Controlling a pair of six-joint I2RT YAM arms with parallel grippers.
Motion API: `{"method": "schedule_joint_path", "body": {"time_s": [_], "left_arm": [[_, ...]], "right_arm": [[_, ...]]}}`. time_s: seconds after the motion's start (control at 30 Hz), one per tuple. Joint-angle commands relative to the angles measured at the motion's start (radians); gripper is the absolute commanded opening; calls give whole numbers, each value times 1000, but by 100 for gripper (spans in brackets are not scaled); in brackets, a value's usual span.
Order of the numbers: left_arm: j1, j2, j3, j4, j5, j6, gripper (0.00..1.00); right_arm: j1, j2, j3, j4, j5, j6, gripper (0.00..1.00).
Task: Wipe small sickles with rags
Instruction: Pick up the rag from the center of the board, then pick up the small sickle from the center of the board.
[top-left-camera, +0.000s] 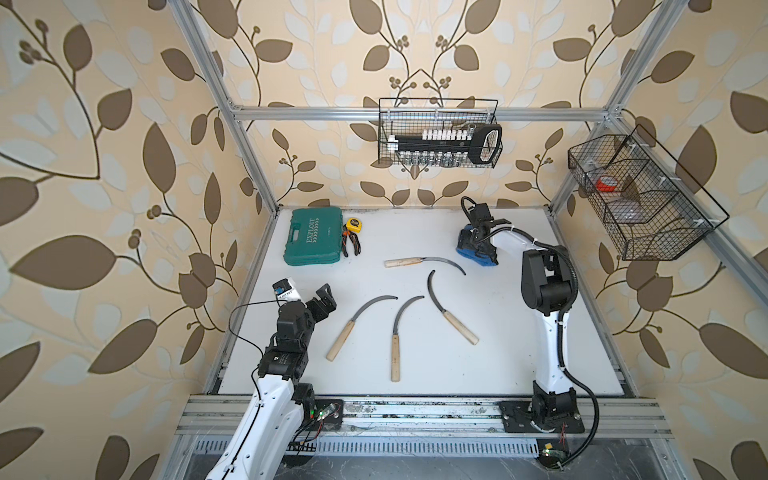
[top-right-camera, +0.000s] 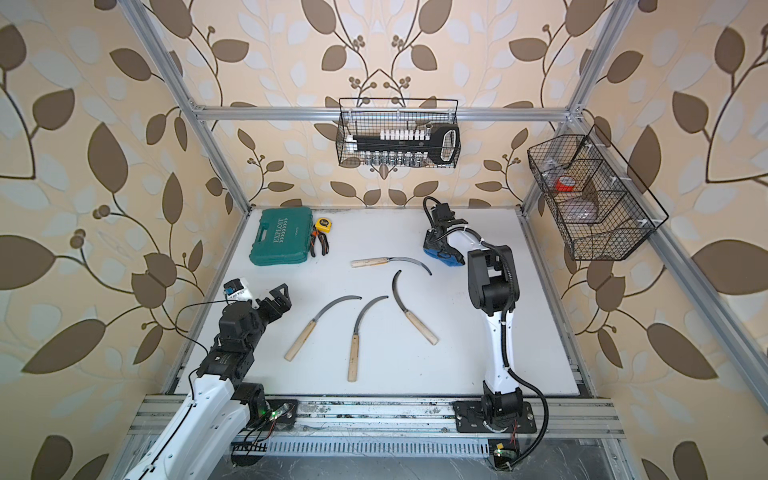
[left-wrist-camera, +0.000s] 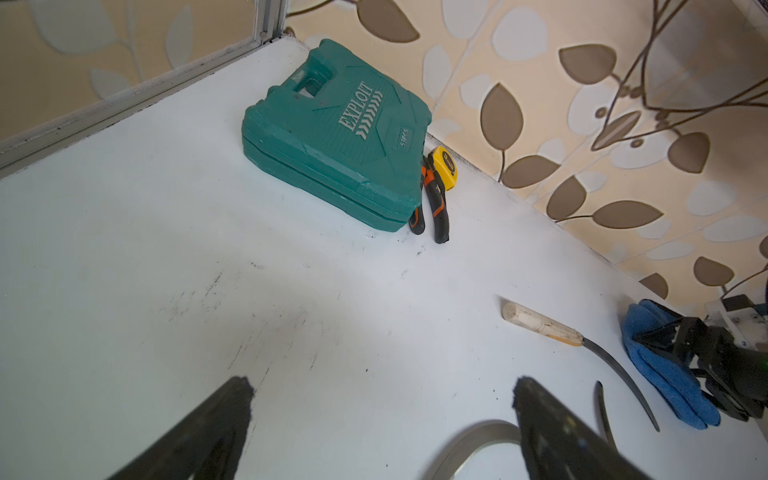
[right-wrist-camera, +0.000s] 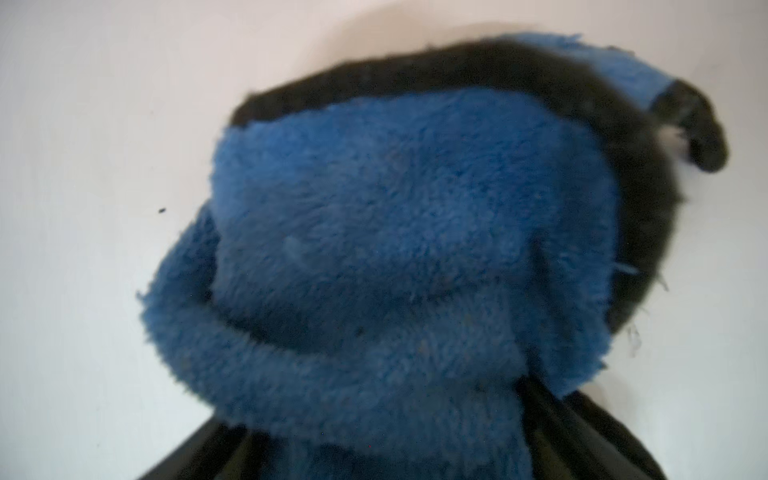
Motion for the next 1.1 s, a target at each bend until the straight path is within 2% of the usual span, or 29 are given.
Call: {"method": "schedule_joint_path", "body": {"time_s": [0.0,0.03,0.07,0.17,0.23,0.4,0.47,0.5,0.53,0.63,0.73,0.87,0.97,1.03,1.07], "left_arm": [[4,3,18,31,12,7,99],[4,4,19,34,15,7,99],[5,6,18,39,17,7,99],[5,17,19,44,16,9,99],[4,31,25,43,18,7,99],[4,61,3,127,89,-27,99],[4,59,-6,94,71,-121,99],[4,54,10,59,93,-122,99],[5,44,45,-13,126,-104,99],[3,6,164,-300,120,-114,99],[3,18,240,-489,186,-114,99],[-3,89,298,-682,195,-123,99],[-97,158,305,-718,118,-151,99],[-197,228,313,-732,77,-183,98],[-259,270,325,-765,17,-220,97]], "right_arm": [[4,48,-60,-83,-119,17,54],[3,45,-61,-85,-118,18,38],[3,43,-63,-84,-120,20,30],[-1,31,-73,-70,-157,13,8],[-7,2,-98,-45,-190,8,0],[-28,-156,-202,47,-250,0,0],[-30,-246,-261,80,-250,0,0],[-31,-292,-292,97,-250,1,0],[-29,-346,-331,115,-239,7,0],[-27,-516,-466,185,-209,28,0],[-12,-680,-609,261,-195,38,0],[13,-872,-793,355,-195,38,0],[18,-991,-916,424,-229,44,0],[23,-1048,-977,457,-265,47,0],[31,-1071,-1001,467,-278,45,0]]}}
